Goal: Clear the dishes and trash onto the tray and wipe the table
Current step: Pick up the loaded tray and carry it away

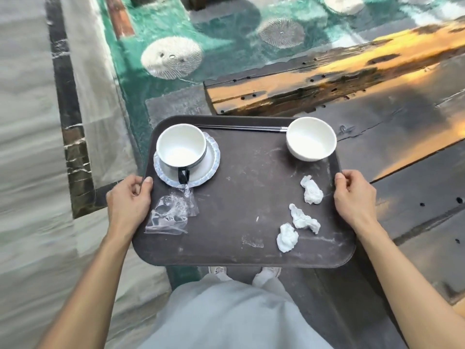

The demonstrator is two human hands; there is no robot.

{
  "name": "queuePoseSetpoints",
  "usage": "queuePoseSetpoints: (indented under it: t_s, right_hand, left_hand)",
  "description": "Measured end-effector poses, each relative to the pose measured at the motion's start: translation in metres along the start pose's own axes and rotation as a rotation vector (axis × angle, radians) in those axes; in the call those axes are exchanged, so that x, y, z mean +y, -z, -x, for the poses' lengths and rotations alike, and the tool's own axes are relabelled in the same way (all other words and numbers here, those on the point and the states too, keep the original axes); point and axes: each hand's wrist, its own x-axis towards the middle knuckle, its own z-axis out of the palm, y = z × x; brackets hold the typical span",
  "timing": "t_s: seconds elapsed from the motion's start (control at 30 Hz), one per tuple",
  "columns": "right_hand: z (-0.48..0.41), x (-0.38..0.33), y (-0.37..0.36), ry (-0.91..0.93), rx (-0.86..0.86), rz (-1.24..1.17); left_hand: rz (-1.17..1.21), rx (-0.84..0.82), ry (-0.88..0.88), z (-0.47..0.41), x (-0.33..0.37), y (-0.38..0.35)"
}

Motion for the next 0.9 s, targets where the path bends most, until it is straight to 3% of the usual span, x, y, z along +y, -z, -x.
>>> queuePoseSetpoints:
  t_s: [0.4, 0.9]
  right_hand:
    - [-0.055, -0.129, -0.073, 0.205, -0.117, 0.023]
    - [-0.251, -0.253, -0.15, 0.345, -0.191, -0.006]
  left_hand:
    - [0.018, 0.161, 0.166, -0.056, -0.059, 0.055]
    - [-0.011, 0.28, 0.255, -0.218, -0.02, 0.021]
